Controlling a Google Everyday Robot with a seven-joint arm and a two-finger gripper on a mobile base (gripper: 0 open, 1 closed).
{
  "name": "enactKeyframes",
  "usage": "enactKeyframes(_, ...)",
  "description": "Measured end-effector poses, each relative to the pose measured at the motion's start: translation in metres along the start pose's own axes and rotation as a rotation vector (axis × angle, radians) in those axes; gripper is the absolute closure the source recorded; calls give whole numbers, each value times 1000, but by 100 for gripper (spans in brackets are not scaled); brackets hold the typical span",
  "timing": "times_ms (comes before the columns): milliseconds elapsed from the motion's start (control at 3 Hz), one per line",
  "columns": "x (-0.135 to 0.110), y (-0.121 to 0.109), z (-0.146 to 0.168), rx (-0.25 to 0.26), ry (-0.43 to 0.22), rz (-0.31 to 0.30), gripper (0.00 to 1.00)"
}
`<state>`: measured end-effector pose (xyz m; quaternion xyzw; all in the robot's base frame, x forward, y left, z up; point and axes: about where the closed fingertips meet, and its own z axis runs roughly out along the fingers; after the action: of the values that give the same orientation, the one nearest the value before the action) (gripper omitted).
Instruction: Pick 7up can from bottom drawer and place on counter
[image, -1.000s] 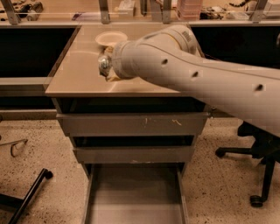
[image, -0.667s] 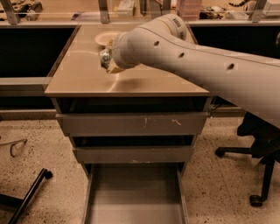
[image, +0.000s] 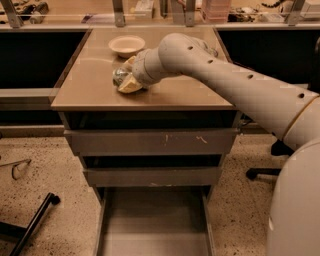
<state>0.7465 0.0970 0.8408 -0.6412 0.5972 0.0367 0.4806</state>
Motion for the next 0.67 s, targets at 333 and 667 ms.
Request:
enactKeyframes(333, -3, 0, 4, -13, -24, 37, 82)
enactKeyframes(667, -3, 0, 4, -13, -24, 37, 59)
